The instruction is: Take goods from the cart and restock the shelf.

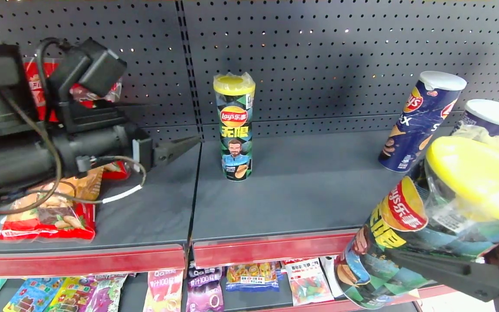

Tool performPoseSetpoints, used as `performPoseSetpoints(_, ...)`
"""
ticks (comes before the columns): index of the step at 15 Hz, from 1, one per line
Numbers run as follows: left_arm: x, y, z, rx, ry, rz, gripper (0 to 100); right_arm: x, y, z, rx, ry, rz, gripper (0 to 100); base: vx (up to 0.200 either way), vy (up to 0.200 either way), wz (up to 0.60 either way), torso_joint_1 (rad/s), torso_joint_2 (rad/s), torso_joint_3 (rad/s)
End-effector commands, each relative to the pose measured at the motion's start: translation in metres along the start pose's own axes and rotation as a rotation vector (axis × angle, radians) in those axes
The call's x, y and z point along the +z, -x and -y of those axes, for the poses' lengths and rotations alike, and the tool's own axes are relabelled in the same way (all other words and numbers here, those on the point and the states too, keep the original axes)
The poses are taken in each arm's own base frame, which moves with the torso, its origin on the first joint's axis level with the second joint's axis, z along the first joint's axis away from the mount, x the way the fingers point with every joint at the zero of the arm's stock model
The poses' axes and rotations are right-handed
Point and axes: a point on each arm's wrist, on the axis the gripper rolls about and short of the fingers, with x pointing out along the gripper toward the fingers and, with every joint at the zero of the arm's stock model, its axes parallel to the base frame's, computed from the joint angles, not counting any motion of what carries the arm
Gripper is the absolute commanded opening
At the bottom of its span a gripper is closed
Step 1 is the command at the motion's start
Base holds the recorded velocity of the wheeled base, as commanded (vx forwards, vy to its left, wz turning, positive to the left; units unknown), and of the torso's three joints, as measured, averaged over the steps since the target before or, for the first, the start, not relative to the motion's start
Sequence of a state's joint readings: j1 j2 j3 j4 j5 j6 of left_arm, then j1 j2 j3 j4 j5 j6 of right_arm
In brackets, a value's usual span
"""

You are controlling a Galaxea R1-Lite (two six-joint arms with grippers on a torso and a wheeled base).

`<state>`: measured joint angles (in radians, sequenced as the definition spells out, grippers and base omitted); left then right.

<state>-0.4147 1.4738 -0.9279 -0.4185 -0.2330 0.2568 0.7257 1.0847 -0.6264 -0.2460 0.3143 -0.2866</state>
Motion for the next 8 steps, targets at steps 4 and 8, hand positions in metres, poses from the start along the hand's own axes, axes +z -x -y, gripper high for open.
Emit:
performPoseSetpoints(4,-0.003,-0.054,0.003,-0.174,0.023,-0.043,100,0.000,0.003,0.002,-0.017,0.000,0.004,0,0.000,0.000,0.00,0.000,0.00,0.000)
performPoseSetpoints(8,-0.005,-0.058,-0.011,-0.126,0.021,-0.058,100,0.000,0.003,0.001,-0.018,-0.001,0.003,0,0.000,0.000,0.00,0.000,0.00,0.000)
